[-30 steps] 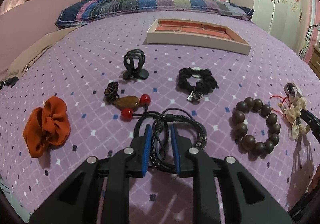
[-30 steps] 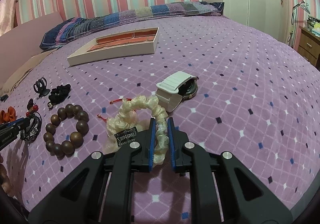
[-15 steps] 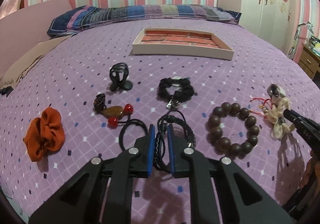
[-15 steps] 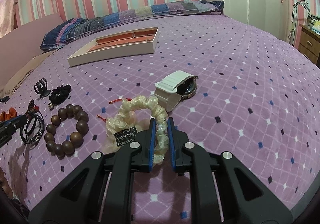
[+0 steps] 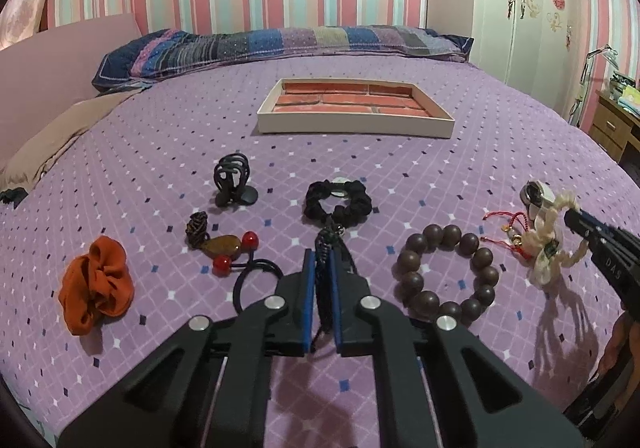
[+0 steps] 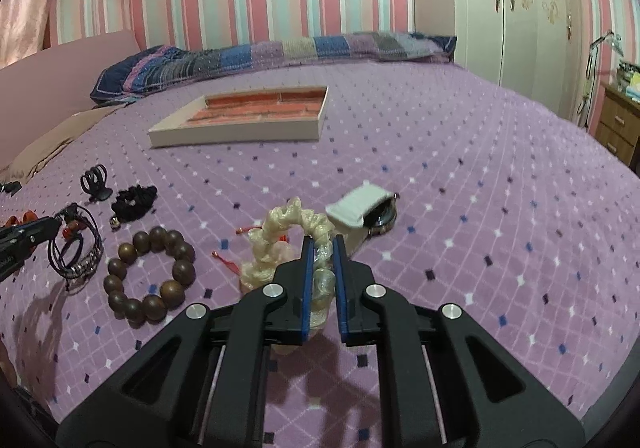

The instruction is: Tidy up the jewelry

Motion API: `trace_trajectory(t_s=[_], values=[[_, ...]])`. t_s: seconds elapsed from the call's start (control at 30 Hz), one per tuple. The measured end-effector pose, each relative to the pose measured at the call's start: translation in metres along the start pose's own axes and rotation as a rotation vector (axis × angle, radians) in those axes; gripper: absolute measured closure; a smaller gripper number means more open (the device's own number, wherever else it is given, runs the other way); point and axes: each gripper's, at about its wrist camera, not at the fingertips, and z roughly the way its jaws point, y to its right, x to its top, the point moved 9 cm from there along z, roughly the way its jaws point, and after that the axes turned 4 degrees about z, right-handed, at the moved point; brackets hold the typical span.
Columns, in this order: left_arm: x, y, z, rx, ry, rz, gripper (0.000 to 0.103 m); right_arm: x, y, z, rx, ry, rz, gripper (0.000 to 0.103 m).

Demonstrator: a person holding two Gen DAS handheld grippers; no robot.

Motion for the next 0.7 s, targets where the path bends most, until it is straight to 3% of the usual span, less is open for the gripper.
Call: trace_trajectory(t_s=[0.37,0.7], values=[[0.011,-0.013,-0.009,-0.021,0.016,-0.06,0.099,0.011,-0.006,0.004,-0.003,-0.017,-0.013,0.093],[-0.001,-0.022,-0.008,-0.075,-0.042,-0.083,0.1,0.013,-0.006,0.003,0.014,-0.017,0.002,0.093]])
